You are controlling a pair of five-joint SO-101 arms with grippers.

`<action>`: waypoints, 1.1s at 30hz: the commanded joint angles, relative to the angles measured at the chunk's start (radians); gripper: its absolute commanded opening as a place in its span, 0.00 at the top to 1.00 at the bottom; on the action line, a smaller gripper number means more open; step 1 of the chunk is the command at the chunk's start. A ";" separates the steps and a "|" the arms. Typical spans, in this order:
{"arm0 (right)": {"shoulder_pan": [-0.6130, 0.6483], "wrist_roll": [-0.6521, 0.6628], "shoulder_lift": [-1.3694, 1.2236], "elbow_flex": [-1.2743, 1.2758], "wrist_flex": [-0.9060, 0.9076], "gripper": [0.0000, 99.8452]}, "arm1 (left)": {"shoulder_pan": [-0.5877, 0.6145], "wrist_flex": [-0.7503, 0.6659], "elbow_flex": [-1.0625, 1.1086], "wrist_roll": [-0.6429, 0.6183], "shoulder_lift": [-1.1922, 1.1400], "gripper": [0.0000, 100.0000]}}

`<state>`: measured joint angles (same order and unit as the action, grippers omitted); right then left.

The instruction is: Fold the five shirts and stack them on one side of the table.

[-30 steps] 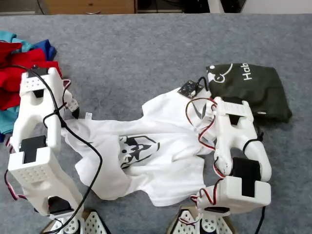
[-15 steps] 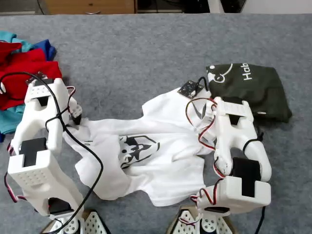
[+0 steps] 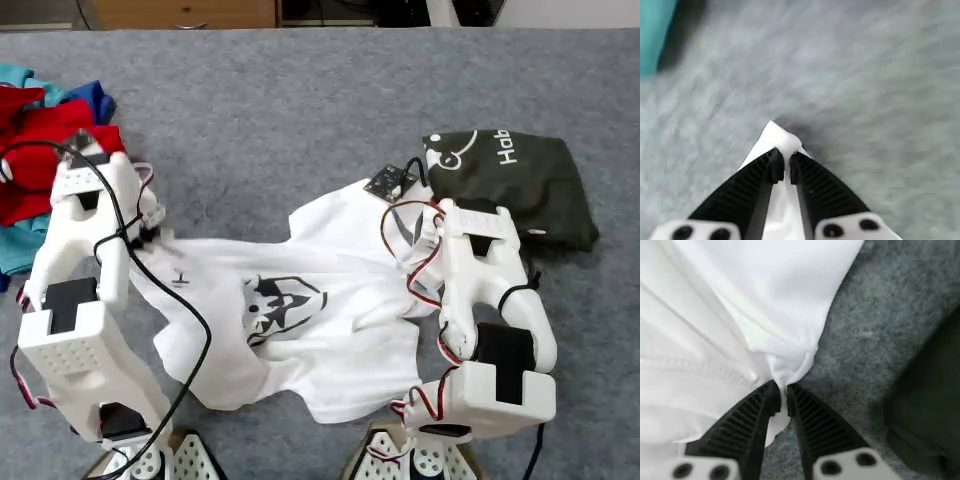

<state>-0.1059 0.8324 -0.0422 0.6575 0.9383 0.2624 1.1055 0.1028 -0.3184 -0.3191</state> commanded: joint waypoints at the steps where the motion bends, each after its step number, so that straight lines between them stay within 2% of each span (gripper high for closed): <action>1: -0.013 -0.011 0.015 -0.002 -0.017 1.00 | -0.026 -0.031 -0.141 0.058 0.004 0.98; 5: -0.010 -0.023 0.027 -0.024 0.000 1.00 | -0.040 -0.064 -0.212 0.077 -0.079 0.98; 8: -0.013 -0.141 0.088 -0.073 0.051 0.99 | -0.032 -0.057 -0.270 0.077 -0.156 0.98; 14: -0.002 -0.204 0.302 -0.199 0.144 0.84 | 0.026 -0.064 -0.299 0.078 -0.231 0.98; 19: 0.105 -0.288 0.343 -0.346 0.120 0.83 | 0.052 -0.066 -0.310 0.075 -0.248 0.98; 23: 0.163 -0.423 0.165 -0.504 0.083 0.83 | 0.049 -0.063 -0.310 0.075 -0.248 0.98; 26: 0.213 -0.505 -0.059 -0.696 0.123 0.83 | 0.048 -0.060 -0.308 0.077 -0.248 0.98; 33: 0.331 -0.575 -0.647 -1.339 0.427 0.83 | 0.040 -0.058 -0.304 0.077 -0.248 0.98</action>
<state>0.1903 0.2877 -0.4795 -0.3552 1.2359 0.2746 1.0610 -0.1765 -0.2478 -0.5662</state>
